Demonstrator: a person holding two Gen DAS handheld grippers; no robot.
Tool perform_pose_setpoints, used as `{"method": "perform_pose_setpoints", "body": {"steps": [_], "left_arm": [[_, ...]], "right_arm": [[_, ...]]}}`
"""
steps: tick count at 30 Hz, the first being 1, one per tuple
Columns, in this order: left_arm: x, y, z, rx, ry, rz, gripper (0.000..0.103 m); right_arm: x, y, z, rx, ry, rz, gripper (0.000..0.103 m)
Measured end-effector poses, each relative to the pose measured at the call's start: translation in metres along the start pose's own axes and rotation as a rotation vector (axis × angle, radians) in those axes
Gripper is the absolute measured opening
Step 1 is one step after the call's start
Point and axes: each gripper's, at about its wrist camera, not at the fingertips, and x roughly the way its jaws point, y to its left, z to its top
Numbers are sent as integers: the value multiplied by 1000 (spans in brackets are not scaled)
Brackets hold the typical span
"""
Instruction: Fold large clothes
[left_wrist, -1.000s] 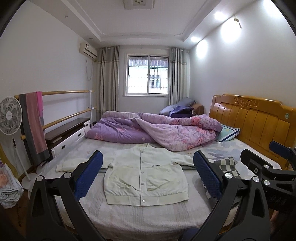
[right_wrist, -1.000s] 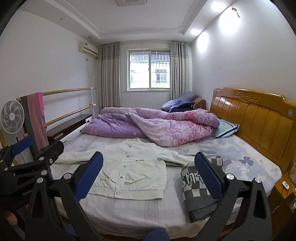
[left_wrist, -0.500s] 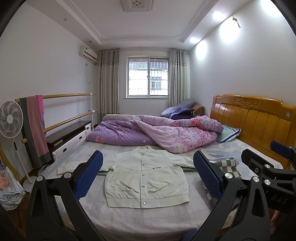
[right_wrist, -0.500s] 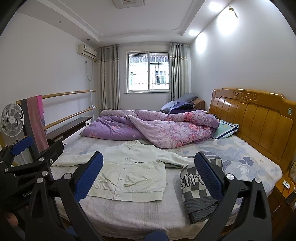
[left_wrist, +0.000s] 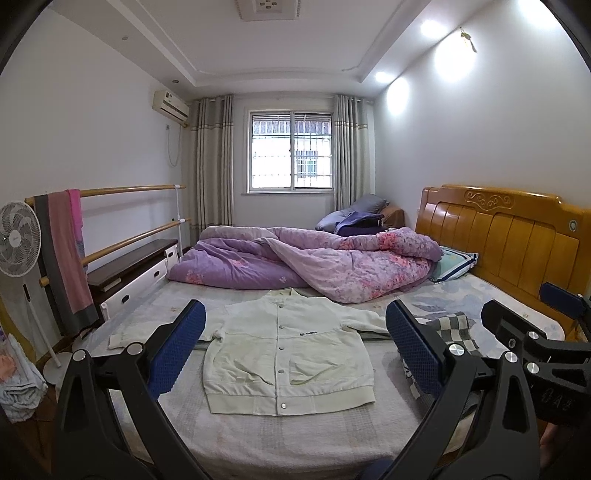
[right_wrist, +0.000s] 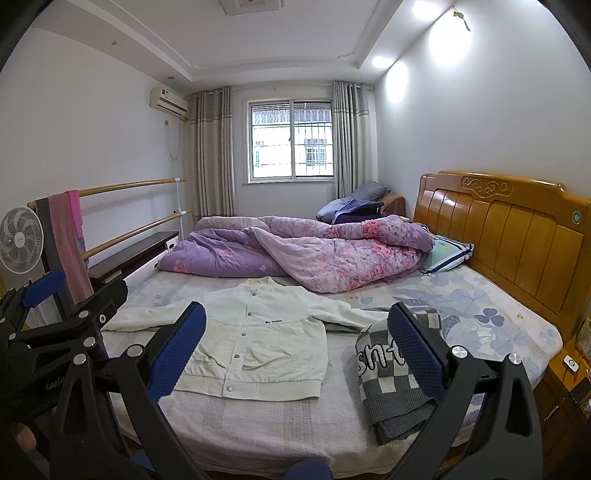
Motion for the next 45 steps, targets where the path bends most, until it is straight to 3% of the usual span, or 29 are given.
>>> {"method": "perform_pose_setpoints", "body": {"steps": [45], "left_arm": [[22, 1, -2, 17, 2, 1, 98]], "right_arm": [[24, -15, 0, 16, 39, 12, 95]]}}
